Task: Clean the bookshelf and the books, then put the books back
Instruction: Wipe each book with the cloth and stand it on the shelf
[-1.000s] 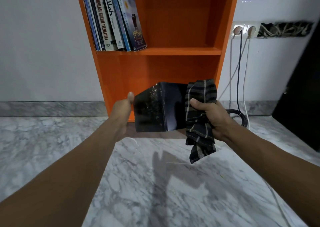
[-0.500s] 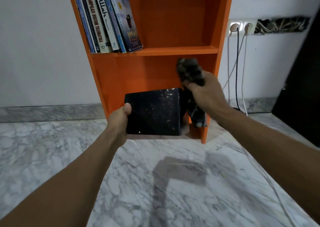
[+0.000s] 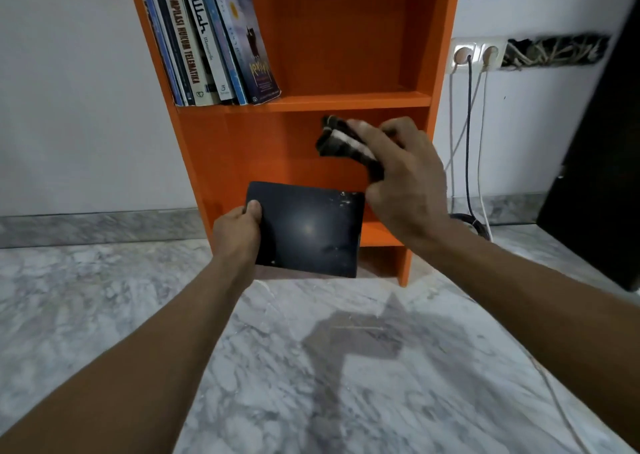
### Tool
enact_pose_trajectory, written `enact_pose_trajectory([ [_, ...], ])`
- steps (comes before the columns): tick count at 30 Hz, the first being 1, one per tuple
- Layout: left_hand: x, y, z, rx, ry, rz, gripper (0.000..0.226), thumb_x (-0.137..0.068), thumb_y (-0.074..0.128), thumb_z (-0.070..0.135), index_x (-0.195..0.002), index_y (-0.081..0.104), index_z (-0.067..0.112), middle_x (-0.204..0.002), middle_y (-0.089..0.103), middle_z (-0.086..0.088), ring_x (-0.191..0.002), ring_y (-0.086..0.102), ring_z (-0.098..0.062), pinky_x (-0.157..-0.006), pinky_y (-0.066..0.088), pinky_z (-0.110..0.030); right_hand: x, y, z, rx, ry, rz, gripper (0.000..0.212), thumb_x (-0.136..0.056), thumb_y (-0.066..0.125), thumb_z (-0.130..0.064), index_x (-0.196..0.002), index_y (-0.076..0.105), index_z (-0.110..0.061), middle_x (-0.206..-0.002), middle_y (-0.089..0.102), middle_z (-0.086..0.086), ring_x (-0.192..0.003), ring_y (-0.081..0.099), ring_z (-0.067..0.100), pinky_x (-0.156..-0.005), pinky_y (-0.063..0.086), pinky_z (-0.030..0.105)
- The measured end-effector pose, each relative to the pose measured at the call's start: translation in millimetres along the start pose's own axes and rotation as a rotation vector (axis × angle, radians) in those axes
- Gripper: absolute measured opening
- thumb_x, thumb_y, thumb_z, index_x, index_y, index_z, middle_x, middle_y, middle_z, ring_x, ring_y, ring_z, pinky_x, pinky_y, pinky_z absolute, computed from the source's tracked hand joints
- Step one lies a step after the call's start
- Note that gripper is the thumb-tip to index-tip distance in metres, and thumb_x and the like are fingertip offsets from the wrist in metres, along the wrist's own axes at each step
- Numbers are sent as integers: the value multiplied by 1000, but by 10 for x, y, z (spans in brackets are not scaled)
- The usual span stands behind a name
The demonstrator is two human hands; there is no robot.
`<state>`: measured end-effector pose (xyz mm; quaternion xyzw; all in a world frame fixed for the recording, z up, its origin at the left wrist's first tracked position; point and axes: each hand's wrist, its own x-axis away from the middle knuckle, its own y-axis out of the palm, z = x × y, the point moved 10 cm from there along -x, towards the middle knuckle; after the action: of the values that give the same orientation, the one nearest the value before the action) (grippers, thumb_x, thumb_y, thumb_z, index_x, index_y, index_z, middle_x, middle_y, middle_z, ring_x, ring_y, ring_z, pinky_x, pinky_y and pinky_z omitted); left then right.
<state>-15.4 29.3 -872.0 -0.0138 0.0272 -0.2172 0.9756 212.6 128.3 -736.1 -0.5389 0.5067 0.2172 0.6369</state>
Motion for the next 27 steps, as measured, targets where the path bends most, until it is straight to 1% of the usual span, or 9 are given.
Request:
enact_pose_trajectory([
  [4,-2,27,42,75,-51,27,31,-92,54,40,-69,61,21,-85,64,-1,-90,64,-29,-91,54,-53,923,519,-458,161,-387,-277,59,-72,54,-7,-129,60,-18,-112,58,18,-84,51,34,-62,40,39],
  [7,-7,-34,120,103,-54,86,30,-91,54,42,-69,62,22,-83,66,1,-86,65,-26,-85,56,-48,1773,572,-745,57,-570,-564,55,-75,42,-18,-126,60,-19,-106,59,13,-81,53,30,-60,46,39],
  [10,20,-24,212,0,57,78,35,-97,50,34,-66,56,18,-72,57,1,-71,55,-19,-69,45,-34,1114,182,-674,-59,-416,-297,55,-74,56,-9,-128,63,-17,-98,58,16,-78,49,29,-57,42,34],
  [13,49,36,181,-14,64,46,36,-96,51,31,-63,55,17,-71,56,-2,-77,55,-25,-72,44,-34,206,-10,-360,100,-202,-71,62,-72,66,-5,-132,59,-15,-102,55,20,-81,50,34,-56,41,36],
  [16,107,184,175,35,4,9,32,-96,55,31,-67,58,17,-77,59,-4,-79,57,-26,-81,49,-41,191,268,-197,141,-106,-120,56,-72,60,-3,-126,64,-16,-102,51,18,-79,50,36,-56,34,36],
  [19,152,255,110,134,-80,0,29,-95,57,31,-69,59,19,-75,58,1,-77,56,-21,-87,51,-42,1196,627,-741,63,-505,-404,49,-73,54,-15,-121,63,-18,-104,54,15,-79,52,33,-59,41,38],
  [21,143,237,114,169,-83,-6,29,-95,57,31,-69,59,19,-75,58,2,-78,55,-20,-83,50,-41,1557,536,-926,-28,-593,-538,51,-70,64,-17,-121,61,-20,-102,55,12,-79,52,30,-60,45,39],
  [24,127,299,103,174,-82,-89,28,-95,57,27,-71,62,14,-77,62,-4,-78,58,-24,-70,49,-34,889,185,-694,-80,-374,-278,47,-71,69,-11,-118,66,-16,-93,55,14,-73,50,30,-52,42,36],
  [27,217,450,55,212,-147,-226,22,-83,64,31,-78,75,14,-93,74,-12,-94,69,-33,-88,55,-49,92,96,-253,90,-109,-102,48,-75,69,-12,-123,64,-15,-96,53,16,-76,49,32,-53,45,38],
])
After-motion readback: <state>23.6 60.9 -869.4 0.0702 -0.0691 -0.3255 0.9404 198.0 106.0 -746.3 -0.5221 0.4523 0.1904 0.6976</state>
